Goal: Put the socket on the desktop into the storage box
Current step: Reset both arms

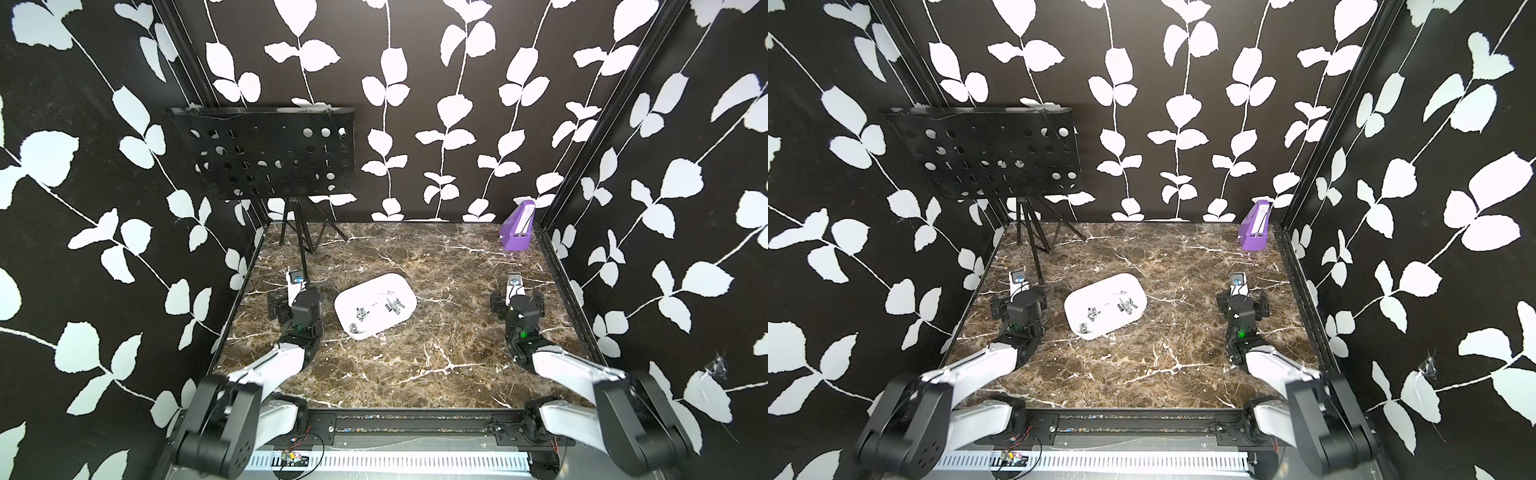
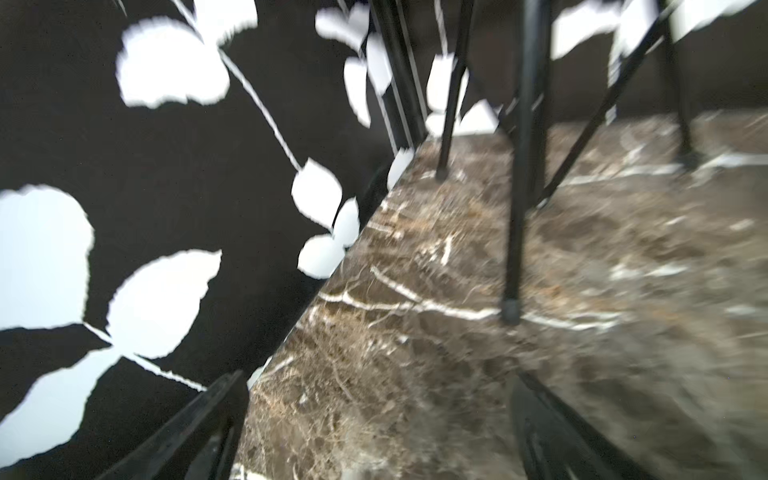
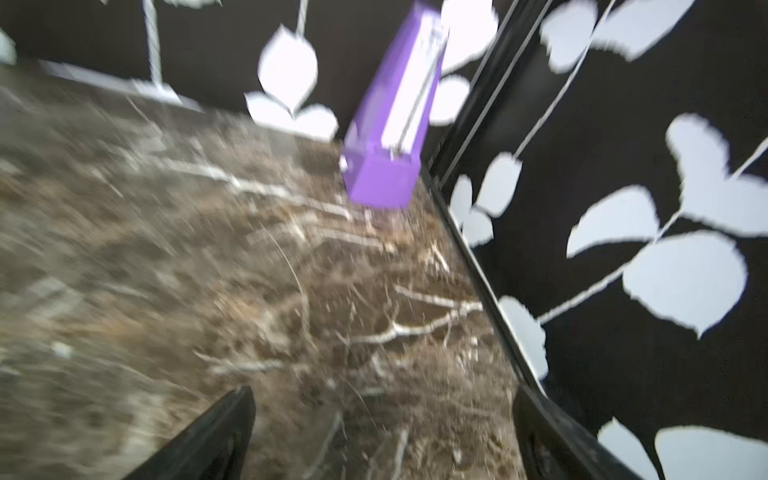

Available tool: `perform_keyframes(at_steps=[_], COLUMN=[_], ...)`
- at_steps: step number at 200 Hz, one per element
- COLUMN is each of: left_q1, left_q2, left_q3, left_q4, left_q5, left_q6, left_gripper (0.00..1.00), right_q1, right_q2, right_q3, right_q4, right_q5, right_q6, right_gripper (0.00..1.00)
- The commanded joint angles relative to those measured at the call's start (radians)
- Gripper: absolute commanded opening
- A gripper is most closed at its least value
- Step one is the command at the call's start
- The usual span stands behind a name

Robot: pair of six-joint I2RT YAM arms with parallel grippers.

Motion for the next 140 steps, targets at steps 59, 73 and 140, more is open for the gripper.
perform_keyframes(at_steps=[59, 73, 140], left_q1=[0.108, 0.112, 0.121], left_q2=[0.236, 0.210, 0.324], left_q3=[-0.015, 0.022, 0.053], left_q4=[0.413, 0.275, 0.352], left_q5=[0.371, 0.415, 0.483], left_q6=[0.018, 0.010, 0.043], left_gripper=[0.99, 0.99, 0.99], right_q1=[-0.071, -0.086, -0.141], right_q2=[0.108, 0.171, 0.274], right_q3=[-0.033, -0.019, 0.063], right_q4=[0.293, 0.333, 0.268], right_q5=[-0.142, -0.143, -0.185], right_q6=[0.026, 0.037, 0.088], right_gripper=[1.00, 1.00, 0.99])
